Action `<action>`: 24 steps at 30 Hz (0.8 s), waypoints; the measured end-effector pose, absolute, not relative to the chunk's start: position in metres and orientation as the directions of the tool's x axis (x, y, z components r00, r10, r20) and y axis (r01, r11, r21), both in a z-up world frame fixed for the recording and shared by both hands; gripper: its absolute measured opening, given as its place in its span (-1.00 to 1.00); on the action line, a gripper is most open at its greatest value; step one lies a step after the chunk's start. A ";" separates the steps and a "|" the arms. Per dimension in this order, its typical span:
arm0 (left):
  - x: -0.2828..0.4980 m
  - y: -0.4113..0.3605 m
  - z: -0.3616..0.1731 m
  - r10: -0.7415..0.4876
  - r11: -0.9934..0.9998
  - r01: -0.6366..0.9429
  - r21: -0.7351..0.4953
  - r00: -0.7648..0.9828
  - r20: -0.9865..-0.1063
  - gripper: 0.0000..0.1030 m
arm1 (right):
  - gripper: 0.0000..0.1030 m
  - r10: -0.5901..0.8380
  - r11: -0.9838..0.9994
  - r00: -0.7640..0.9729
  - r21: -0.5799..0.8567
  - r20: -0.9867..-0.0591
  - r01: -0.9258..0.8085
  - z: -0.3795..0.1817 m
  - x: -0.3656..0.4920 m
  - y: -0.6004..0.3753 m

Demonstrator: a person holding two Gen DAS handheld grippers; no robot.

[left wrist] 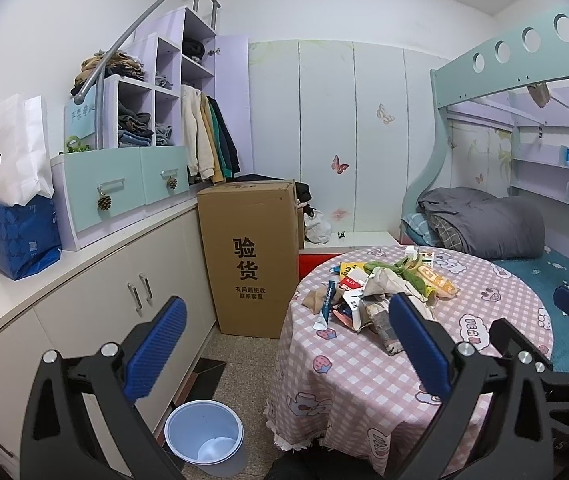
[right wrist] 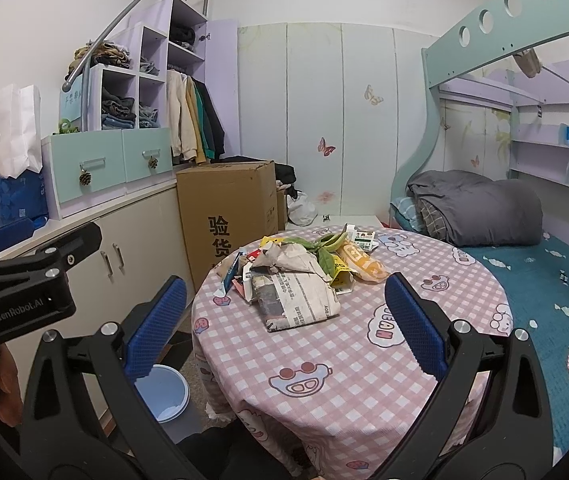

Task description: Collect trash

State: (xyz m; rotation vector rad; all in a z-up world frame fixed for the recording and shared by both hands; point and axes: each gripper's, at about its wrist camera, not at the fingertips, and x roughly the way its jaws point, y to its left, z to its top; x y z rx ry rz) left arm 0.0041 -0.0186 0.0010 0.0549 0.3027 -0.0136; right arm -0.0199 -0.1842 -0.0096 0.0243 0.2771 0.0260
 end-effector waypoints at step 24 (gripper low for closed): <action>0.004 -0.021 -0.002 -0.007 0.997 0.029 0.066 0.952 -0.305 0.92 | 0.88 0.038 0.998 0.957 0.049 -0.289 -0.025 -0.013 -0.020 -0.191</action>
